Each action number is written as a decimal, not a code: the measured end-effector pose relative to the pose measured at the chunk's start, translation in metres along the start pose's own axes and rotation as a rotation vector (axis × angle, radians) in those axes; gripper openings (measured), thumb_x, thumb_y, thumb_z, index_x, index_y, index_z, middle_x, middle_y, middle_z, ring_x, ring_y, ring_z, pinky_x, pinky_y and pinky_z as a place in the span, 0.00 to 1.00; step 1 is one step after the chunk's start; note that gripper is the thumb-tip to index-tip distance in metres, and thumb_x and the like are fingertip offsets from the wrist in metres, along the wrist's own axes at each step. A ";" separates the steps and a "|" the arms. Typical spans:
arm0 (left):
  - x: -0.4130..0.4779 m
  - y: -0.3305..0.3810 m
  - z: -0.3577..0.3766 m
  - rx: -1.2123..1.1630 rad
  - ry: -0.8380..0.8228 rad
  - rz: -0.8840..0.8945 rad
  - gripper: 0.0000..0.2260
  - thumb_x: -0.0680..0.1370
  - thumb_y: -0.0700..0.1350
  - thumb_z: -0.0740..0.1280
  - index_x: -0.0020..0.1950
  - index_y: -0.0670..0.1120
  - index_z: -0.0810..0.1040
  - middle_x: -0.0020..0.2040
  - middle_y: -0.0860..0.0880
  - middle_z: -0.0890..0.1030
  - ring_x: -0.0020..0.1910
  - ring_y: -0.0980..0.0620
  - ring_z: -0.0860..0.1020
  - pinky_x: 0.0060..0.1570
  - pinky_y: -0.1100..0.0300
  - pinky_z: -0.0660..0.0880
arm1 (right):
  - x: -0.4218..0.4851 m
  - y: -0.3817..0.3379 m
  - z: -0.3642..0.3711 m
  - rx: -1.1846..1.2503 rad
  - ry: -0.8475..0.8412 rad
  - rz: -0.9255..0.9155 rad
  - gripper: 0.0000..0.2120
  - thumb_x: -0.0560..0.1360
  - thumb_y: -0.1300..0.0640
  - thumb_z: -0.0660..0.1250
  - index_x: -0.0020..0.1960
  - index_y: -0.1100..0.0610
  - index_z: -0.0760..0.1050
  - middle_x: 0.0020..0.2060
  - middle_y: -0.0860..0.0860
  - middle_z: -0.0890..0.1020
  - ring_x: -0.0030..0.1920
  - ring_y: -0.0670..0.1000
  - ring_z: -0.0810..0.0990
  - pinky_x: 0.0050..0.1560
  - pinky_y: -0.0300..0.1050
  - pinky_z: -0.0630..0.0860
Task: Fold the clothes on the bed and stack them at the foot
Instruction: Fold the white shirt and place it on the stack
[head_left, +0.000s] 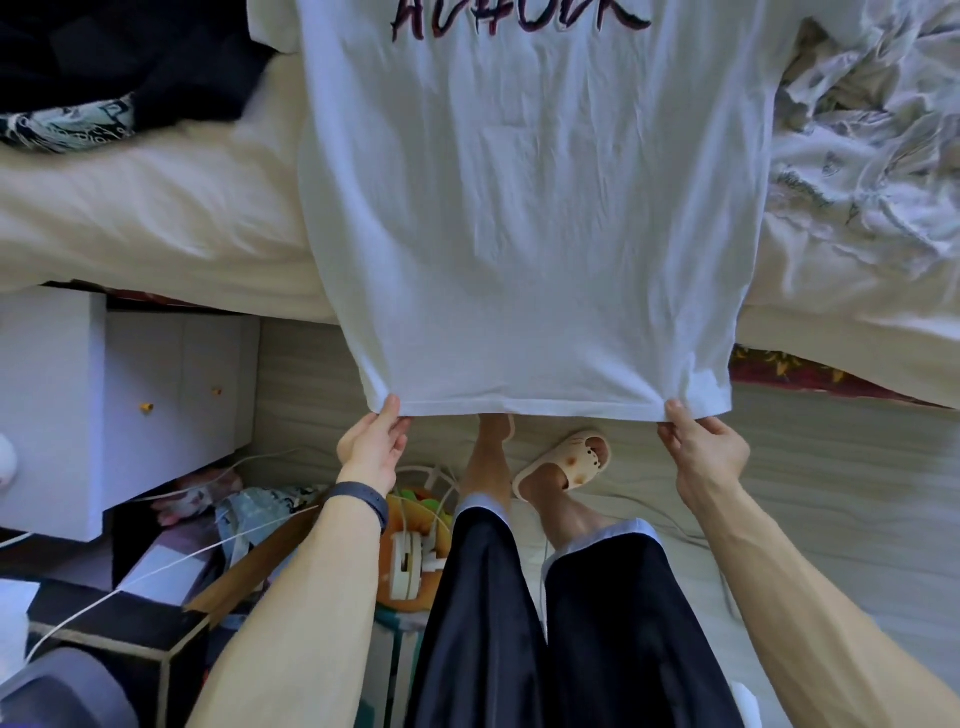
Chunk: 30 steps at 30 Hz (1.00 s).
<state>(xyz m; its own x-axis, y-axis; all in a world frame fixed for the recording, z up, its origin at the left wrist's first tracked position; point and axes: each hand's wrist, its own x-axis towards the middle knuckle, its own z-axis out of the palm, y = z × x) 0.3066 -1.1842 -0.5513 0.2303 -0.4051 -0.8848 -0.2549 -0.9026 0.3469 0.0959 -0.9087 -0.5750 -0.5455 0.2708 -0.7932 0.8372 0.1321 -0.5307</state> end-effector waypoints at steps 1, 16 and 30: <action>0.002 0.003 0.003 0.066 -0.010 -0.022 0.11 0.78 0.41 0.73 0.57 0.39 0.80 0.57 0.42 0.83 0.49 0.50 0.83 0.41 0.61 0.76 | 0.004 0.001 0.003 -0.032 0.001 0.028 0.12 0.76 0.62 0.76 0.39 0.62 0.75 0.39 0.56 0.82 0.38 0.50 0.84 0.43 0.40 0.82; -0.113 0.119 0.243 1.418 -0.318 1.191 0.28 0.81 0.52 0.63 0.80 0.51 0.59 0.79 0.47 0.60 0.76 0.45 0.61 0.73 0.51 0.61 | -0.033 -0.184 0.107 -0.856 -0.340 -0.705 0.18 0.82 0.53 0.64 0.71 0.53 0.73 0.74 0.51 0.72 0.74 0.51 0.68 0.73 0.47 0.64; -0.062 0.234 0.462 1.765 -0.491 1.494 0.29 0.77 0.73 0.45 0.76 0.71 0.39 0.82 0.55 0.39 0.80 0.39 0.43 0.73 0.34 0.46 | 0.098 -0.397 0.190 0.247 -0.254 0.137 0.11 0.77 0.55 0.74 0.54 0.61 0.78 0.46 0.59 0.83 0.43 0.59 0.83 0.44 0.51 0.82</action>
<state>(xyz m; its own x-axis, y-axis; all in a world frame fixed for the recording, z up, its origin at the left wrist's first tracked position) -0.2013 -1.3024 -0.5587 -0.8855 -0.1195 -0.4491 -0.2811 0.9073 0.3128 -0.2977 -1.1155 -0.4986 -0.4476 0.0212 -0.8940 0.8852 -0.1311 -0.4463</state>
